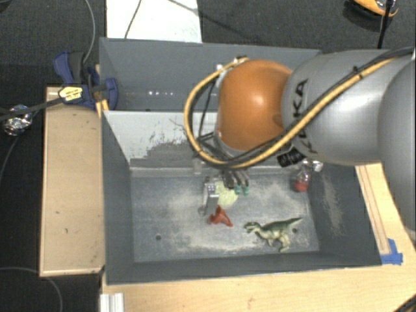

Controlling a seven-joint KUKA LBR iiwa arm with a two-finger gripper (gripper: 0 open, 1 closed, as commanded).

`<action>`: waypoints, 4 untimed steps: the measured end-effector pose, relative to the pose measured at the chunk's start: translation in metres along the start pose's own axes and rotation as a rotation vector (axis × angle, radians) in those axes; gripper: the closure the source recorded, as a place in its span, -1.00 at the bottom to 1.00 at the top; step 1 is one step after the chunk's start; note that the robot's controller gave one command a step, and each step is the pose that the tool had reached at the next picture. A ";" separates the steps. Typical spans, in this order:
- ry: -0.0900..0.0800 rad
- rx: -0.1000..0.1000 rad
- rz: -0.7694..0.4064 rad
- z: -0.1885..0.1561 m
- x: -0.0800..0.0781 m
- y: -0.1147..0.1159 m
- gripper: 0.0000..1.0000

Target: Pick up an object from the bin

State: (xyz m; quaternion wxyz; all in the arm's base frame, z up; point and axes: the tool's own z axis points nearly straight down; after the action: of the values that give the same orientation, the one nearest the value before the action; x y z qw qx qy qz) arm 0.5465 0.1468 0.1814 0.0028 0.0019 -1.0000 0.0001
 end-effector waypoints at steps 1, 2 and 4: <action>-0.008 -0.001 0.004 -0.005 -0.002 -0.001 -1.00; -0.008 -0.003 0.002 0.033 0.000 -0.037 -1.00; -0.010 -0.004 0.203 0.046 -0.002 -0.073 -1.00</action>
Offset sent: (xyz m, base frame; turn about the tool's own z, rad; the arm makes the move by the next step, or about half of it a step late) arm -0.0030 -0.0569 -0.0531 0.0049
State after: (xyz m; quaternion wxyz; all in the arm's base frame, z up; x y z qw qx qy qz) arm 0.5489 0.0736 0.1355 -0.0022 -0.0992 -0.9951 -0.0014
